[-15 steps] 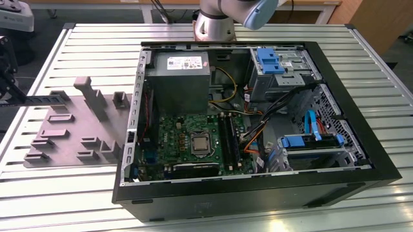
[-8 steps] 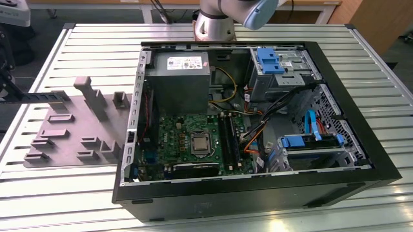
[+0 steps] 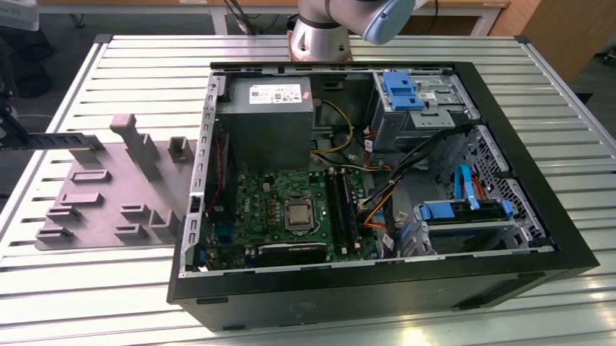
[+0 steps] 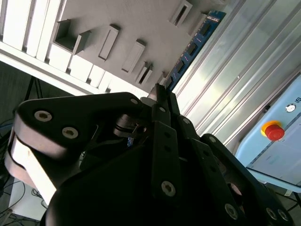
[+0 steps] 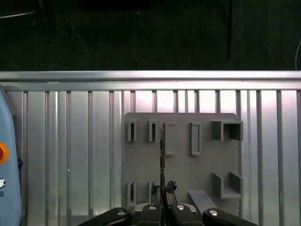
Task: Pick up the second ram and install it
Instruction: 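Pick up the second ram and move it above second insertion slot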
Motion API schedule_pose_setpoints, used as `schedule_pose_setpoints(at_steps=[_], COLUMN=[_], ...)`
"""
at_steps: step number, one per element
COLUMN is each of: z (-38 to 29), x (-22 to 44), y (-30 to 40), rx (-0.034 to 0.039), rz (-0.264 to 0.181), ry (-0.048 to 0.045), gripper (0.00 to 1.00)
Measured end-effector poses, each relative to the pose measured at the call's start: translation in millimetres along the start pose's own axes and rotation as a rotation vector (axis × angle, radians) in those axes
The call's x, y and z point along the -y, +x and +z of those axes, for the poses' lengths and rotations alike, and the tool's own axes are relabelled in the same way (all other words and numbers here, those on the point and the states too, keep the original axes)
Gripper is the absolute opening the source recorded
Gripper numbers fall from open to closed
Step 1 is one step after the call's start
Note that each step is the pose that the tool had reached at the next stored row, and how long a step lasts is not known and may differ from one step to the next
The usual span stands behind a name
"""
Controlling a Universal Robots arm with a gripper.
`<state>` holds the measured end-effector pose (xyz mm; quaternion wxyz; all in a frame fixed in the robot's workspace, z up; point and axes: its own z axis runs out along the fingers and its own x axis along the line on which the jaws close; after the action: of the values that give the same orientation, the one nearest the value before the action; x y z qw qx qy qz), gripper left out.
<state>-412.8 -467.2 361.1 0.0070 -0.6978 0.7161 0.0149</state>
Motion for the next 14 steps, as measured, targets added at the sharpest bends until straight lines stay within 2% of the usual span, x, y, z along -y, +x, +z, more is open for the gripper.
schedule_pose_setpoints(at_steps=[9,11,14], z=[-9.5,-13.7,-14.3], x=[-0.1,-0.1,-0.2], y=[-0.3,-0.5,-1.1], rx=[0.0000,-0.0001,0.0000], rz=[0.000,0.000,-0.010], ry=[0.0000,-0.0001,-0.0002], gripper=[0.14,0.14,0.14])
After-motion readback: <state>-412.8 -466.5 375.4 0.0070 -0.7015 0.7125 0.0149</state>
